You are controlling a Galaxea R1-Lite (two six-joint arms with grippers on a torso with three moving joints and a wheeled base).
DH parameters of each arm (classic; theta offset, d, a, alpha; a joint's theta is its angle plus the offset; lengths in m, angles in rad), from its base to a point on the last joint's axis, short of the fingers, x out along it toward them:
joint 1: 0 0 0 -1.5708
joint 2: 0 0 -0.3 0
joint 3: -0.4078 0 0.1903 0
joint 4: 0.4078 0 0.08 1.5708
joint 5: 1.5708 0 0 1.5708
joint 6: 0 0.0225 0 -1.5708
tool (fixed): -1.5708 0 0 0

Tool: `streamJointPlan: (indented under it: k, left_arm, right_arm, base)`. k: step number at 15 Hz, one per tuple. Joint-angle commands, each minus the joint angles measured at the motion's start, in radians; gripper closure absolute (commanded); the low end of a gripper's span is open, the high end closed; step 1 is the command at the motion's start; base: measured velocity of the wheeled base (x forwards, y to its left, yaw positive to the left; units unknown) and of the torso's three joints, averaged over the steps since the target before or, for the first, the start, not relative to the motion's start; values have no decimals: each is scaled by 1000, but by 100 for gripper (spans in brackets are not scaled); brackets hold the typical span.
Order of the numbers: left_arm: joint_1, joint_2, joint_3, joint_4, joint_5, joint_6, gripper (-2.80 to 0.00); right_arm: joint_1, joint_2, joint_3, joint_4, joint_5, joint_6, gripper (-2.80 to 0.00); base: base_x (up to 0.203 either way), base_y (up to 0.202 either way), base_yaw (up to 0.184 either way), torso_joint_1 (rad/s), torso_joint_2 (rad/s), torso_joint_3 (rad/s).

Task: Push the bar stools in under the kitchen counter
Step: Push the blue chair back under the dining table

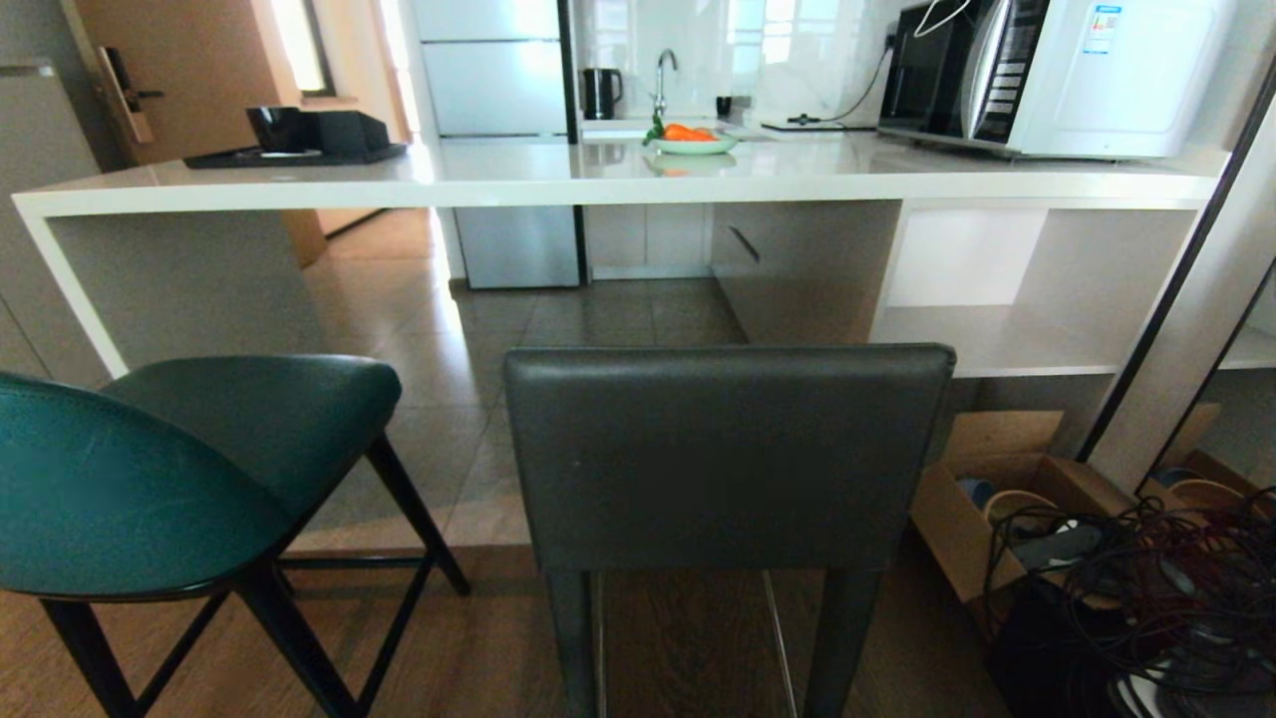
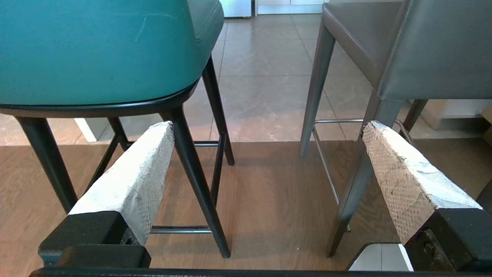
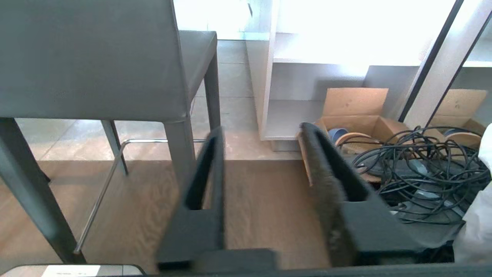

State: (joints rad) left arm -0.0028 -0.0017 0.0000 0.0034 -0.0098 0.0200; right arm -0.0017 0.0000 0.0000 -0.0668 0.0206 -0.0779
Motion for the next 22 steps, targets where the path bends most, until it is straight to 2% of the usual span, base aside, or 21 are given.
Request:
streamJointPlan:
  k: [1,4,8,10,22]
  left_arm:
    - [1,0,0,1,1,0,0]
    - [3,2,-1,0,2,0,0]
    - [3,2,-2,4,5,4,0]
    - [0,0,0,6,1,31,0]
    - [0,0,0,4,7,18,0]
  right_arm:
    - [0,2,29,0,0,7,0]
    - [0,2,29,-1,-1,20,0]
    - [0,2,31,2,13,-35,0]
    - [0,2,29,2,11,-20,0]
    - [0,2,31,4,12,-30,0]
  base:
    - [0,0,0,0,0,0]
    - [0,0,0,0,0,0]
    - [0,0,0,0,0,0]
    - [0,0,0,0,0,0]
    - [0,0,0,0,0,0]
